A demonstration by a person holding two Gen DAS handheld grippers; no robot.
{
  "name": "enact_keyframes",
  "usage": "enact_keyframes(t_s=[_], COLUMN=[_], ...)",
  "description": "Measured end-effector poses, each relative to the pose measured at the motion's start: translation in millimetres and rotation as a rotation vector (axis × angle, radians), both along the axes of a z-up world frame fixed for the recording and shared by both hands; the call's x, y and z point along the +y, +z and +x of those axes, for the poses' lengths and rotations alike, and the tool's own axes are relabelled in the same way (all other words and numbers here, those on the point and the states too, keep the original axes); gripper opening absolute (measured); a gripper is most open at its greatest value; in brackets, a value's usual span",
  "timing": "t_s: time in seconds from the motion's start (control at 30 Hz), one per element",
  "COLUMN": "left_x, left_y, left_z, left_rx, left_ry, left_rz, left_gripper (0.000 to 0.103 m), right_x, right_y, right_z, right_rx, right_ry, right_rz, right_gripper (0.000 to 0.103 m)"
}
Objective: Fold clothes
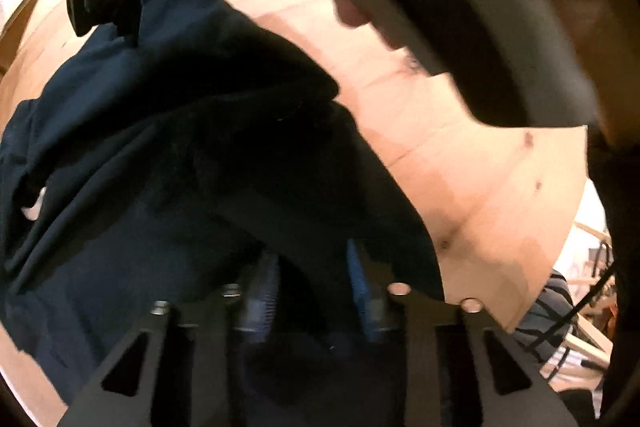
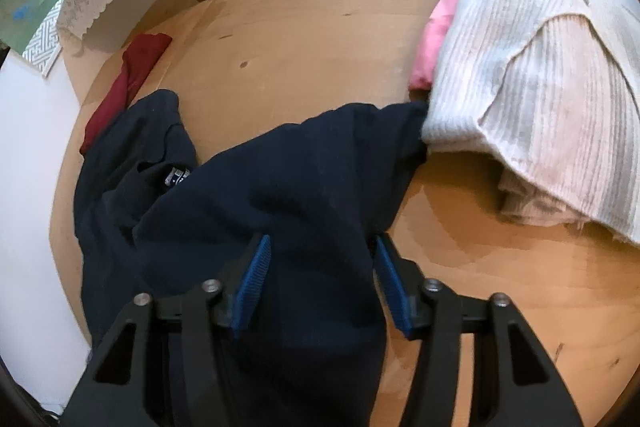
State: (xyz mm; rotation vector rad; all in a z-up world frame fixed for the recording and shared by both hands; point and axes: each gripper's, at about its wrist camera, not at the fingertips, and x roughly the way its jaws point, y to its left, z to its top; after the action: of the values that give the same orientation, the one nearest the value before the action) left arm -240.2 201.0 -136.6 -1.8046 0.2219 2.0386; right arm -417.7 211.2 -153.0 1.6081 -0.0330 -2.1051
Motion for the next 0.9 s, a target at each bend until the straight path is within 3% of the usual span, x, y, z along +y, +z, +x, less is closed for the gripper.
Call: enact_keyframes(t_s=[0.03, 0.13, 0.2, 0.33, 0.4, 0.5, 0.63, 0.77, 0.9], left_x=[-4, -23, -45, -112, -151, -189, -212, -192, -154], left_y=[1, 4, 12, 34, 53, 84, 127, 158, 196], left_z=[0, 0, 3, 21, 32, 41, 41, 30, 39], left_rx=[-0.003, -0.004, 0.009, 0.03, 0.085, 0.165, 0.269, 0.327, 0.375], left_ry=[-0.004, 0.024, 0.078, 0.242, 0.319, 0.357, 0.362, 0.268, 0.143], left_rz=[0.025, 0.144, 0.29, 0.67, 0.8, 0.88, 0.895, 0.948, 1.058], left_gripper=[0.015, 0.003, 0.003, 0.002, 0.002, 0.001, 0.001, 0.001, 0.001], right_x=[-1, -1, 6, 34, 48, 58, 70, 92, 133], right_y=[-1, 3, 9, 21, 31, 46, 73, 121, 203], right_z=[2, 8, 12, 15, 17, 18, 18, 35, 69], right_rx=[0.007, 0.055, 0.071, 0.026, 0.005, -0.002, 0.02, 0.114, 0.295], right_ry=[0.012, 0.019, -0.01, -0.107, -0.148, -0.189, -0.241, -0.273, -0.294], right_rz=[0.007, -0.014, -0.082, -0.372, -0.551, -0.736, -0.907, -0.989, -0.978], right_gripper=[0.022, 0.01, 0.008, 0.007, 0.007, 0.007, 0.007, 0.007, 0.007])
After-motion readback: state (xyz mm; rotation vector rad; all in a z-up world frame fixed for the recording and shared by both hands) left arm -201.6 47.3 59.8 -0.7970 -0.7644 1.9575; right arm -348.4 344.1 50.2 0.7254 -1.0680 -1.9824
